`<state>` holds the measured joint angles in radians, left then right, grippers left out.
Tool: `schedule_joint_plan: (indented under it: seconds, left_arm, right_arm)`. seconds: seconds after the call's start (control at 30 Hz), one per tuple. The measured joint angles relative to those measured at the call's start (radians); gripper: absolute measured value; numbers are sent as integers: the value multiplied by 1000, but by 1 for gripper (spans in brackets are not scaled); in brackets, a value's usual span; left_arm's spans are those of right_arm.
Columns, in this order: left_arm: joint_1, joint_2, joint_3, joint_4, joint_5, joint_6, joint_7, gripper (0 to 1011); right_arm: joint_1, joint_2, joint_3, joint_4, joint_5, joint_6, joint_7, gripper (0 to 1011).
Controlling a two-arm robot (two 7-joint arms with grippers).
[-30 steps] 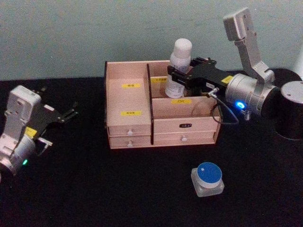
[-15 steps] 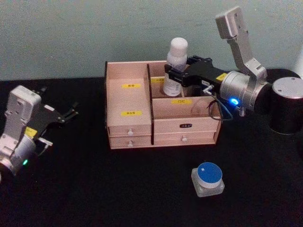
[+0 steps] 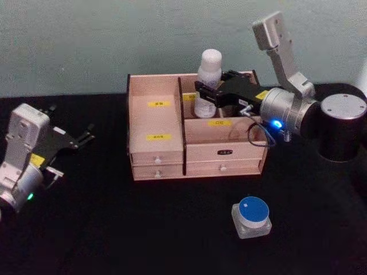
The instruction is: Pick up the facial cleanser and watermelon frost from the table and place them into the tiered storage box.
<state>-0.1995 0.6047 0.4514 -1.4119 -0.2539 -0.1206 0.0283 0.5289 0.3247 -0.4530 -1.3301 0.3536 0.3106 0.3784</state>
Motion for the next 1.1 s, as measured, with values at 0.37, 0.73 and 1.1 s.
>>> schedule_joint_plan:
  seconds: [0.37,0.73,1.1]
  left_arm:
    - [0,0,0,0,0,0,0,1001]
    - [0,0,0,0,0,0,0,1001]
    - [0,0,0,0,0,0,0,1001]
  right_arm:
    - [-14,-13,-3,26,-14,-17,2,601]
    - [-30,-24,-3,60,-39,-41,-2,601]
    - [-37,-35,3,80,-66,-53,-8,601]
